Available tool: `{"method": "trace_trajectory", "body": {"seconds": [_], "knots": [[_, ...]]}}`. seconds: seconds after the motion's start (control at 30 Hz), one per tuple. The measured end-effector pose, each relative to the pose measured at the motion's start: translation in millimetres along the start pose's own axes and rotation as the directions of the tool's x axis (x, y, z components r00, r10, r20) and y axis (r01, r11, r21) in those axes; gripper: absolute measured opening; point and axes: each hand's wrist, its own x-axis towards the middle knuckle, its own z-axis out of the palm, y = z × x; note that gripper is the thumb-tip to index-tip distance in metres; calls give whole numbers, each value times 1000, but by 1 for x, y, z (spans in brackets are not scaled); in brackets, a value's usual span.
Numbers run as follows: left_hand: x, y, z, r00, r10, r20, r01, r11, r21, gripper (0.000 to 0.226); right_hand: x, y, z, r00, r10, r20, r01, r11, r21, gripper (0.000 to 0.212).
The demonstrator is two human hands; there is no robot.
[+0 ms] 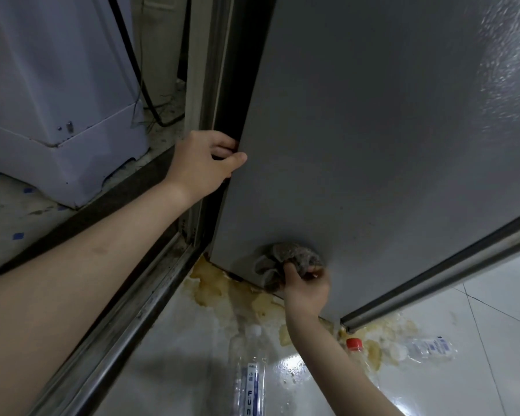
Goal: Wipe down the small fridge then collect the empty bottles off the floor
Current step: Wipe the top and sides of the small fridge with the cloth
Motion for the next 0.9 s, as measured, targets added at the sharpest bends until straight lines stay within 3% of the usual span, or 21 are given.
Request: {"method": "trace_trajectory", "body": {"seconds": [0.3, 0.6, 0.9], "knots": [[-2, 1, 0, 1000, 7, -8, -7, 1000, 28, 28, 2, -19, -1, 1000, -13, 10, 12, 997, 77, 30], [-2, 1, -1, 1000, 0, -13, 0, 999, 44, 32, -8, -59, -24, 930, -363, -50, 364, 931, 7, 28], [-3, 1, 0, 1000, -2, -17, 3, 999, 38, 29, -6, -75, -30, 854, -511, -92, 511, 859, -31, 28]]}}
